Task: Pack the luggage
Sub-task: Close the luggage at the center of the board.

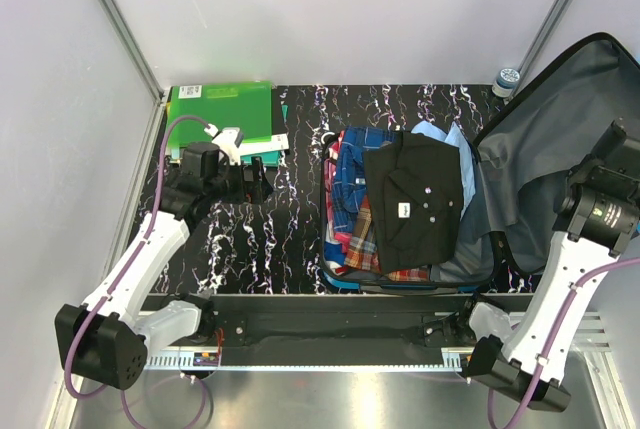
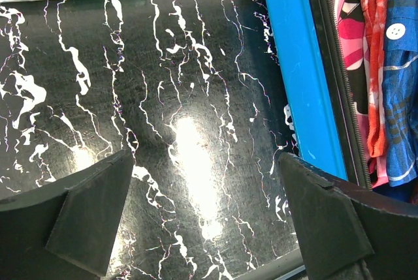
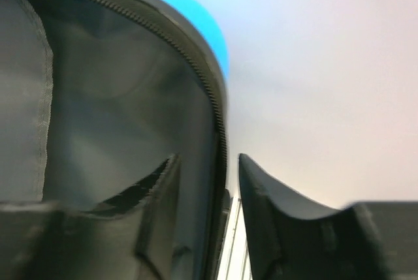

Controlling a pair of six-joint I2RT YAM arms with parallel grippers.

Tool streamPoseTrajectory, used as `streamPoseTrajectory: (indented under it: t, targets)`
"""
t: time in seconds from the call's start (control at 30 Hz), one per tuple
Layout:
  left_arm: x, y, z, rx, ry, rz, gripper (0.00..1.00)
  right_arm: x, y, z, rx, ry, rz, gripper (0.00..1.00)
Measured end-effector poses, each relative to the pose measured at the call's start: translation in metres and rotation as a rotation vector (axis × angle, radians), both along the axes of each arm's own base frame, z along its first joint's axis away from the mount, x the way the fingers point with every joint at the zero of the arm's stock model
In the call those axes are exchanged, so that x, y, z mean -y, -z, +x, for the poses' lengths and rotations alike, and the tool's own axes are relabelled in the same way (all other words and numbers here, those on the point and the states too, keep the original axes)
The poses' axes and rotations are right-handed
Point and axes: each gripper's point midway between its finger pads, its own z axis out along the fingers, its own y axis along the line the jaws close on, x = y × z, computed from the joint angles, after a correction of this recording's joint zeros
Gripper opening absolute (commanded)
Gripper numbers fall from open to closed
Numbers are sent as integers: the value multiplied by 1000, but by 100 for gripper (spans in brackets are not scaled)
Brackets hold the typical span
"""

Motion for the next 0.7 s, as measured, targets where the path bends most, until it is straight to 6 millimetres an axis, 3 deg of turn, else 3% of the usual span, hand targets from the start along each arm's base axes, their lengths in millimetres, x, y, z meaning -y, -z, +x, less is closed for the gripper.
streamPoseTrajectory:
  t: [0.43,0.7]
  targets:
    - [-5,1,2,6,-21,21,99,-14,-13,-10,93,-59,-17,2]
    - [-9,-10,0,44,-38,24,99,-22,-15,-4,156,-118,1,0]
